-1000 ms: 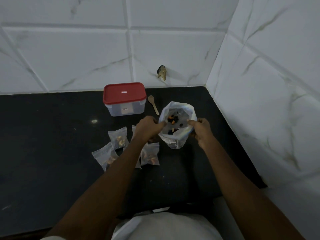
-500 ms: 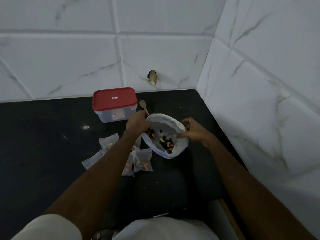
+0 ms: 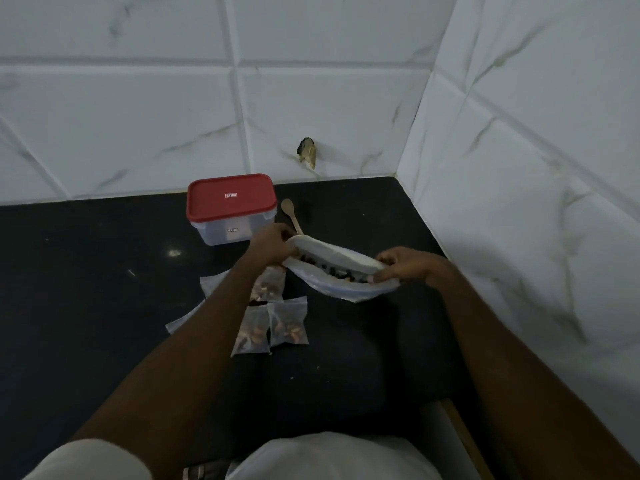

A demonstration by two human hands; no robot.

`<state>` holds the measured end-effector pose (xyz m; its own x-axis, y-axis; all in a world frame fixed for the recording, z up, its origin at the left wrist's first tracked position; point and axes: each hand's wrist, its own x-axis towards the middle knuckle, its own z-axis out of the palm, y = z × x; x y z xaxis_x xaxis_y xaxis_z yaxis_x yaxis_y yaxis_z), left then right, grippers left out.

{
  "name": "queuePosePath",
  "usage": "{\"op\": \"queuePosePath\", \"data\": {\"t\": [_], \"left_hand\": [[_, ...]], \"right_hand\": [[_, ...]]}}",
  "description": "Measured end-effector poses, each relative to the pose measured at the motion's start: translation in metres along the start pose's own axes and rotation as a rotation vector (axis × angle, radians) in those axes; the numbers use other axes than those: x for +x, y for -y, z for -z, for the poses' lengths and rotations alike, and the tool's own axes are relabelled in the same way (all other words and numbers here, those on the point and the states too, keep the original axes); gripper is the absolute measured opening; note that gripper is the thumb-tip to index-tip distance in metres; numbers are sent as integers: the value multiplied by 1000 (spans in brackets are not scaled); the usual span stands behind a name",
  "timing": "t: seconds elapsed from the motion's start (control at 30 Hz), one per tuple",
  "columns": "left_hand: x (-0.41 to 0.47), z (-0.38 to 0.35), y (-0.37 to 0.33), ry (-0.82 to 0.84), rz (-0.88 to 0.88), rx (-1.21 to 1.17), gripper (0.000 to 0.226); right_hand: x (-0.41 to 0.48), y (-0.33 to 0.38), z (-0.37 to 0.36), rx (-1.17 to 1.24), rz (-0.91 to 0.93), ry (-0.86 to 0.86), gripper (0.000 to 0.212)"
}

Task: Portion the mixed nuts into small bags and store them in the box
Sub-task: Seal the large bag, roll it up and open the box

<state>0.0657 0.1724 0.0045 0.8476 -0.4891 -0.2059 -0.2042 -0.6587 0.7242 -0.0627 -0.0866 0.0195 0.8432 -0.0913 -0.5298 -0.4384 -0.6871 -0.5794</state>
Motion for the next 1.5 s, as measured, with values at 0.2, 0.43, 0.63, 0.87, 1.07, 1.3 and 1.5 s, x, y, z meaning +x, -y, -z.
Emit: {"op": "queuePosePath", "data": {"t": [0.2, 0.43, 0.63, 0.87, 1.07, 1.3, 1.5], "left_hand": [[-4, 3, -13, 98, -47, -389, 52], [-17, -17, -14, 19, 349, -799, 39], [-19, -21, -17, 239, 348, -808, 32], [-14, -16, -22, 310, 263, -833, 34], [-7, -19, -23, 310, 332, -1005, 40], [-1, -27, -16, -276, -71, -15, 10], [-1, -23, -30, -142, -86, -138, 20]], "right_hand": [[12, 29, -8, 138, 70, -74, 47], [16, 22, -17, 525, 16, -167, 44], [-9, 26, -23, 578, -54, 61, 53], [9, 34, -13, 585, -126, -168, 50], [21, 32, -13, 697, -70, -173, 36], [21, 22, -13, 195, 125, -685, 30], [23, 30, -5, 231, 104, -465, 27]]}}
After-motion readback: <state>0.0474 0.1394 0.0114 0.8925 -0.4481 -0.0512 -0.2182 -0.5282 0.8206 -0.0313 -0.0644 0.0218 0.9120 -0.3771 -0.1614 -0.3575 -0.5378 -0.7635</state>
